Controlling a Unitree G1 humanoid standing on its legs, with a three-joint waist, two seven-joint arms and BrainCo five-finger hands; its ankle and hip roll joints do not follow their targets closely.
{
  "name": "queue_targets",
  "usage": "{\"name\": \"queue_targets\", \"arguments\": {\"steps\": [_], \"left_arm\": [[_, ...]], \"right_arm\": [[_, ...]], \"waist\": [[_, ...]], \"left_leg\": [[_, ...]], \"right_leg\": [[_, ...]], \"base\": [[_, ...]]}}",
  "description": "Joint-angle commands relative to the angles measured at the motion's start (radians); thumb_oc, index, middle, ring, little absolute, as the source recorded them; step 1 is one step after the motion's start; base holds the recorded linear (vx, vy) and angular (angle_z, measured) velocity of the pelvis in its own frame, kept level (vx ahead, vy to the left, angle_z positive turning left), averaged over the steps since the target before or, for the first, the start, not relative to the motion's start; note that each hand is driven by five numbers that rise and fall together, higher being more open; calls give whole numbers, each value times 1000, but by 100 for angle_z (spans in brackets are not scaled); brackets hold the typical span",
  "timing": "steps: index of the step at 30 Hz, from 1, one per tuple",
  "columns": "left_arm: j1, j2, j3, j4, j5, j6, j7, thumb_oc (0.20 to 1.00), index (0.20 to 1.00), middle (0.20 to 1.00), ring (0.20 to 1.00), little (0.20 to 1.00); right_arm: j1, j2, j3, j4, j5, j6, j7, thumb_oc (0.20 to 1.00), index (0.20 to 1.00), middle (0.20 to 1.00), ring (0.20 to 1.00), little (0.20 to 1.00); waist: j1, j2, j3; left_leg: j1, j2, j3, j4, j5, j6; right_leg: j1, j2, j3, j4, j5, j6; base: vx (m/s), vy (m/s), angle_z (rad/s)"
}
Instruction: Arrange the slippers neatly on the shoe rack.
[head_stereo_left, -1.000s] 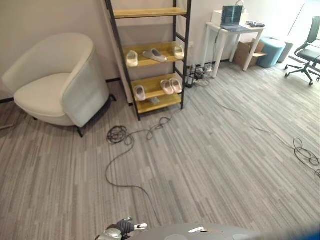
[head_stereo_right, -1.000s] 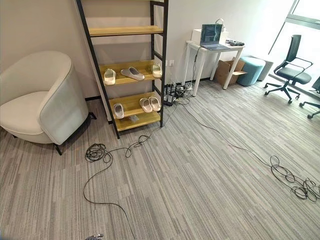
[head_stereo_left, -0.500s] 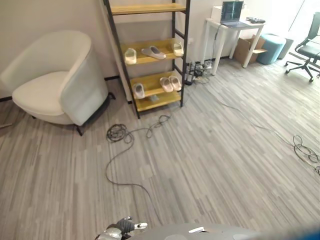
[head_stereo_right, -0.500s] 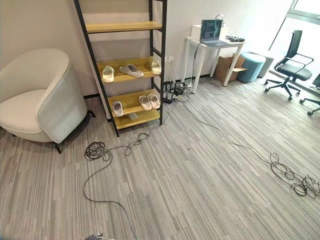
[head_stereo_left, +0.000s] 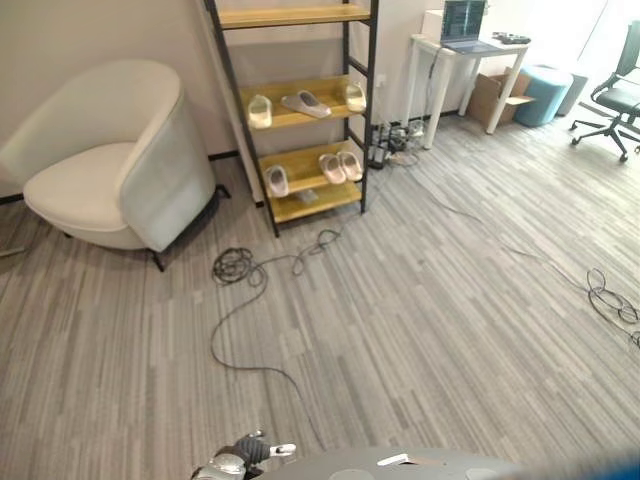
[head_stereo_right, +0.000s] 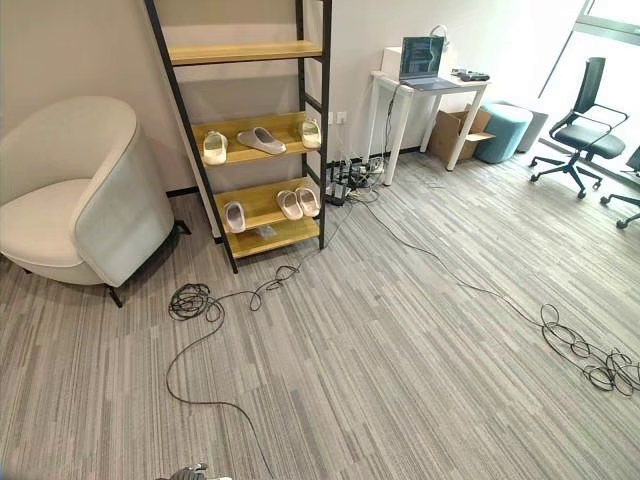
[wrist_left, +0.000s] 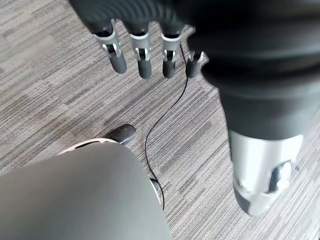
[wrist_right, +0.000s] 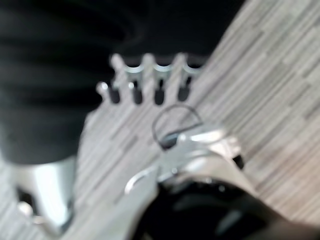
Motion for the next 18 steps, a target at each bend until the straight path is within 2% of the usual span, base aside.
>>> {"name": "queue_targets", "arguments": {"steps": [1,2,3,4,5,6,7,8,10,12,13,14,17,18], "left_arm": [[-97,-22,-26,21,14,-26,16,1000,1000,1000,1000,1000],[-110,-18,-43,-1,21,-28,25,1000,1000,1000,1000,1000],[-115,-18,-48,-8,25,-30,27,1000,1000,1000,1000,1000],[-117,-19,-57,-18,29,-34,30,1000,1000,1000,1000,1000],[-116,-20,-63,-24,32,-37,31,1000,1000,1000,1000,1000],[-114,-20,-69,-30,35,-39,32,1000,1000,1000,1000,1000],[-114,-20,-69,-30,35,-39,32,1000,1000,1000,1000,1000],[-106,-22,-71,-34,38,-42,34,1000,1000,1000,1000,1000],[-94,-25,-75,-23,49,-42,38,1000,1000,1000,1000,1000],[-90,-29,-80,-7,68,-37,47,1000,1000,1000,1000,1000],[-90,-29,-80,-6,68,-37,47,1000,1000,1000,1000,1000],[-89,-32,-86,11,85,-32,57,1000,1000,1000,1000,1000],[-77,-31,-82,28,102,-28,67,1000,1000,1000,1000,1000],[-69,-29,-73,32,103,-25,68,1000,1000,1000,1000,1000]], "right_arm": [[-87,-28,-7,54,-7,9,14,1000,1000,1000,1000,1000],[-88,-35,3,52,-30,9,12,1000,1000,1000,1000,1000],[-87,-40,5,48,-35,9,12,1000,1000,1000,1000,1000],[-92,-48,9,41,-41,8,10,1000,1000,1000,1000,1000],[-97,-52,11,37,-46,7,8,1000,1000,1000,1000,1000],[-100,-55,12,38,-47,7,5,1000,1000,1000,1000,1000],[-100,-55,12,38,-48,7,5,1000,1000,1000,1000,1000],[-105,-55,17,38,-48,5,6,1000,1000,1000,1000,1000],[-106,-52,27,35,-51,1,7,1000,1000,1000,1000,1000],[-108,-49,40,34,-50,-1,8,1000,1000,1000,1000,1000],[-107,-49,40,34,-50,-1,8,1000,1000,1000,1000,1000],[-111,-47,49,34,-50,-2,10,1000,1000,1000,1000,1000],[-103,-39,56,39,-61,-1,11,1000,1000,1000,1000,1000],[-103,-31,58,39,-69,0,13,1000,1000,1000,1000,1000]], "waist": [[-5,30,72],[18,9,108],[21,4,114],[29,-2,124],[35,-1,134],[47,-5,139],[46,-7,135],[75,-7,147],[95,-4,142],[115,18,142],[116,14,144],[133,28,139],[140,31,128],[142,34,113]], "left_leg": [[5,153,18,246,-17,-87],[-110,191,1,444,86,-86],[-151,201,-1,510,113,-77],[-193,195,-1,562,120,-62],[-231,185,-8,594,101,-53],[-272,154,-21,604,78,-44],[-275,152,-21,600,82,-43],[-332,83,-46,551,37,-29],[-352,33,-52,435,43,-22],[-379,2,-50,286,124,-28],[-369,-3,-47,276,127,-28],[-403,-29,-25,174,163,-34],[-417,-43,57,109,186,-25],[-394,-38,74,75,187,-10]], "right_leg": [[18,13,17,97,-119,36],[39,16,20,95,-116,18],[44,19,19,93,-118,10],[48,21,25,97,-122,2],[50,23,35,106,-128,2],[52,20,46,113,-132,3],[46,18,45,113,-131,4],[71,25,75,115,-141,12],[92,40,95,108,-150,20],[129,78,125,92,-164,21],[135,73,126,91,-166,22],[167,106,162,70,-178,18],[212,128,201,53,-193,13],[219,132,208,51,-200,15]], "base": [[-16,-286,-26],[-33,-288,-20],[-25,-353,-12],[9,-168,-3],[28,-116,-13],[21,-50,-38],[107,-39,-50],[165,-14,-46],[215,-19,-33],[201,-26,-38],[260,-45,-20],[265,-32,-24],[307,5,-33],[207,41,-56]]}}
